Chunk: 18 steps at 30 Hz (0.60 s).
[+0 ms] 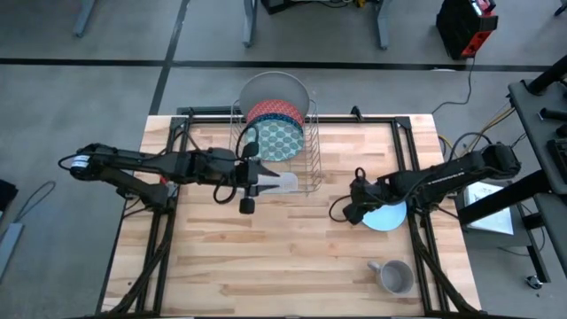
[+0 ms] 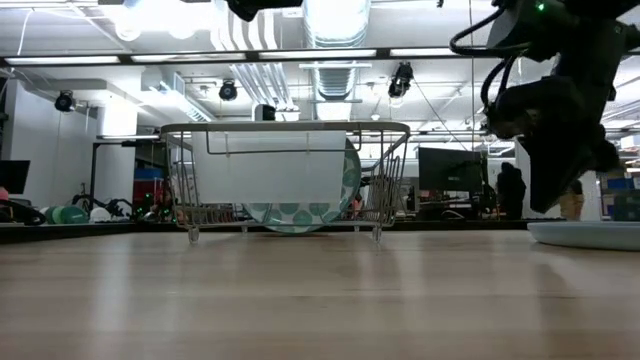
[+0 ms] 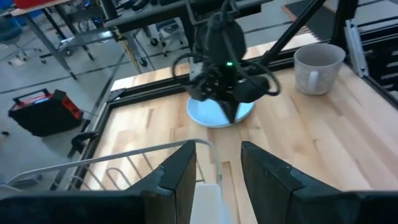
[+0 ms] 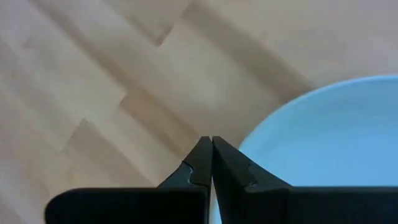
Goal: Sort dishes
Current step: Put the white plate into the dish rack
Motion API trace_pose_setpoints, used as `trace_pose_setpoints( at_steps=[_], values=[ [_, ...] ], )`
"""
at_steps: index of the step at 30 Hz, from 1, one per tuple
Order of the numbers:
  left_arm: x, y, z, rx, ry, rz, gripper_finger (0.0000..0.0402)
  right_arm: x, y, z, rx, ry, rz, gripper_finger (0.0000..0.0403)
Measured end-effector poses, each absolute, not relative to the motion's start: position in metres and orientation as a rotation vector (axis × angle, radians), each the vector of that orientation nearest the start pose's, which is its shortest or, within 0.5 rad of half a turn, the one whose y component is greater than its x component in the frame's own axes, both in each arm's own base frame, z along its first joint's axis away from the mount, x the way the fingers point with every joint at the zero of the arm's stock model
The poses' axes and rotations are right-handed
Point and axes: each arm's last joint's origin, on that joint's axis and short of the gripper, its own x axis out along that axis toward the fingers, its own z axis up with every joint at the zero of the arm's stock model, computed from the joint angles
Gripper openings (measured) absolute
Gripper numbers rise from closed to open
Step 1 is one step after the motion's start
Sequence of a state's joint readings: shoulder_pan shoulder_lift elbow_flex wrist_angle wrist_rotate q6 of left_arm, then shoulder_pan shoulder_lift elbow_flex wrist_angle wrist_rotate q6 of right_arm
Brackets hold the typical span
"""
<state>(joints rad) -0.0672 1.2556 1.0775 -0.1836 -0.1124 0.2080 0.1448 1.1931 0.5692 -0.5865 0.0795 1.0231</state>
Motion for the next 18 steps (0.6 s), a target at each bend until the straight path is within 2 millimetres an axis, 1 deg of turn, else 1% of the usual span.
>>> trace_pose_setpoints(
  at_steps=[3,5,10,13,15,18],
  values=[
    [0.279,-0.020,0.336,0.234,0.363,0.002,0.0117,0.186,0.023,0.169,0.723,1.113,-0.652,0.0001],
    [0.279,-0.022,0.336,0.235,0.363,-0.005,0.0117,0.181,0.021,0.168,0.716,1.141,-0.718,0.0001],
    [0.279,-0.024,0.333,0.237,0.368,-0.012,0.0117,0.176,0.020,0.151,0.717,1.216,-0.828,0.0000],
    [0.280,-0.024,0.333,0.234,0.367,-0.011,0.0117,0.180,0.022,0.140,0.732,1.279,-0.833,0.0000],
    [0.281,-0.024,0.331,0.235,0.374,-0.012,0.0117,0.186,0.024,0.134,0.733,1.292,-0.813,0.0000],
    [0.284,-0.024,0.327,0.237,0.388,-0.013,0.0117,0.205,0.027,0.127,0.760,1.241,-0.713,0.0000]
  ],
)
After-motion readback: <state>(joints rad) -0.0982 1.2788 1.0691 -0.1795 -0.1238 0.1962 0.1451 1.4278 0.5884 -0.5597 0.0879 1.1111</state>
